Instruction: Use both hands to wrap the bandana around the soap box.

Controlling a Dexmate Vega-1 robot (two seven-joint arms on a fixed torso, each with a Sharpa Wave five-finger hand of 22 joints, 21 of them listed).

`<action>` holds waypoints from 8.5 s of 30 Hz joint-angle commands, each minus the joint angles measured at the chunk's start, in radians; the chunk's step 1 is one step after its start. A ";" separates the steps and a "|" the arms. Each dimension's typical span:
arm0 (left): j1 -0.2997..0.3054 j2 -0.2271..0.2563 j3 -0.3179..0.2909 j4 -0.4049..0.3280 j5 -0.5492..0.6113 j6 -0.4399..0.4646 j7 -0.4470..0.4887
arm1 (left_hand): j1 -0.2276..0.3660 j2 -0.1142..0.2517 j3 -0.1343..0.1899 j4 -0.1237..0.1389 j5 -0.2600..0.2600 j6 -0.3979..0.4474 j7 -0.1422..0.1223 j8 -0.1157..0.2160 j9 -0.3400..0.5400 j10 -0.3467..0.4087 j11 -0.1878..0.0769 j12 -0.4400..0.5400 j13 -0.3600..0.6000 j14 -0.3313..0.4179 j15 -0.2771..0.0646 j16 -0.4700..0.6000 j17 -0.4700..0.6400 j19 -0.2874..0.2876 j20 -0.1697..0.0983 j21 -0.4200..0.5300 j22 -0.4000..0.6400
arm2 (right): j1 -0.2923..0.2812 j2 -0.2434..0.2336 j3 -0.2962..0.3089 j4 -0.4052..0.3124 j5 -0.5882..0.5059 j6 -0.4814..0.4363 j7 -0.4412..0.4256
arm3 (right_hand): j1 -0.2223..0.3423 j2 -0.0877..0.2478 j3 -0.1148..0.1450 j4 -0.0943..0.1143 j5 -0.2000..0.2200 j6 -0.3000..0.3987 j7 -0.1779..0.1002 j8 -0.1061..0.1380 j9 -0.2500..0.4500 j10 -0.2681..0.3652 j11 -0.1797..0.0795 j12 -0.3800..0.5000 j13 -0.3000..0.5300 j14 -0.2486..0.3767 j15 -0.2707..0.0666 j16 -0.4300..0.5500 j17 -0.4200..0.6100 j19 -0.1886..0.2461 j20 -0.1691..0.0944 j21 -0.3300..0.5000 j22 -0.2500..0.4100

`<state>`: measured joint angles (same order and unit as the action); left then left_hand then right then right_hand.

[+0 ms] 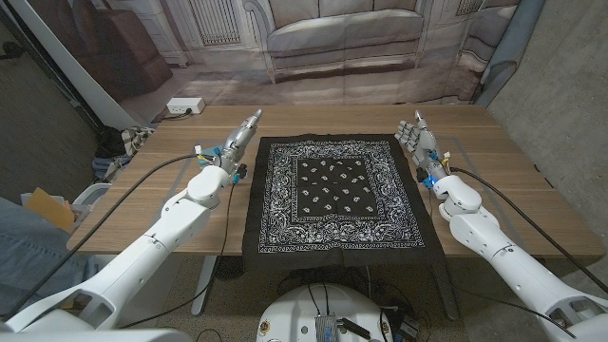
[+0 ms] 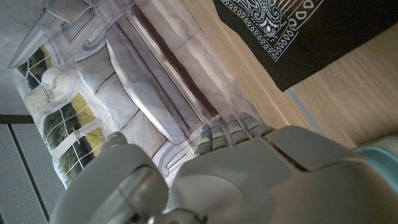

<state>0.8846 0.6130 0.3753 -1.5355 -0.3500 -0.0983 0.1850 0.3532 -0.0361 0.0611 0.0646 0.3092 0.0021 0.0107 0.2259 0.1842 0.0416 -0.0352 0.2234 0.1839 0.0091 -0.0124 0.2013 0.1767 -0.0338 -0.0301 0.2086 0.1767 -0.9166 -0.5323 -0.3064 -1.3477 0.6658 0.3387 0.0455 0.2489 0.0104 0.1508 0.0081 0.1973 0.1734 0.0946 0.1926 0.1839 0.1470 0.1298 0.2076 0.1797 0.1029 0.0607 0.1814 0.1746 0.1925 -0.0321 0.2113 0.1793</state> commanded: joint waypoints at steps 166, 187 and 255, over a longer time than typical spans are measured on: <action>-0.449 0.245 0.468 0.019 0.984 0.749 -0.564 | 0.565 0.020 0.041 -0.206 0.005 0.263 -0.028 0.007 0.015 0.290 -0.071 0.007 0.018 0.309 -0.068 0.015 0.009 0.335 0.008 0.056 0.008 | -0.204 -0.052 0.100 -0.300 0.061 -0.062 -0.169 | -0.011 0.016 -0.013 -0.010 0.001 0.061 -0.019 0.009 0.005 0.066 0.005 0.012 0.006 0.058 0.000 0.006 0.006 0.044 0.022 -0.001 0.007; -0.400 0.279 0.433 -0.070 0.958 0.792 -0.457 | 0.781 0.133 0.123 -0.218 -0.035 0.445 -0.035 0.051 0.024 0.477 -0.068 0.036 0.022 0.510 -0.106 0.037 0.013 0.583 0.012 0.117 0.005 | -0.203 -0.033 0.098 -0.288 0.061 -0.043 -0.173 | -0.009 0.019 -0.013 -0.012 0.002 0.060 -0.018 0.007 0.005 0.063 0.004 0.009 0.006 0.056 0.001 0.005 0.006 0.044 0.022 -0.002 0.007; -0.357 0.154 0.459 -0.351 1.250 0.277 -0.374 | 0.743 0.141 0.103 -0.176 -0.094 0.440 -0.044 0.015 0.023 0.456 -0.064 -0.010 0.022 0.453 -0.101 -0.009 0.013 0.494 -0.006 0.056 0.007 | -0.248 -0.022 0.246 -0.113 0.230 0.094 0.040 | -0.005 0.026 -0.014 -0.020 0.001 0.065 -0.013 0.006 0.005 0.070 0.006 0.009 0.006 0.062 0.003 0.005 0.006 0.046 0.024 -0.004 0.007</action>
<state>0.5543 0.8189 0.8214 -1.9644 0.8790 0.3637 -0.2355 1.0946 0.0854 0.1468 -0.1334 0.2201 0.4342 -0.0219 0.2411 0.2035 0.4930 -0.0909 0.2161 0.2026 0.4638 -0.0464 0.1955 0.1885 0.4563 -0.0283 0.2657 0.1795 -1.1662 -0.5512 -0.0787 -1.4740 0.8823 0.4352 0.0711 0.2414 0.0274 0.1366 -0.0056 0.1972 0.2323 0.0823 0.1966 0.1836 0.2111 0.1334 0.2153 0.1837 0.1615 0.0623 0.1886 0.1769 0.2298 -0.0124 0.2112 0.1836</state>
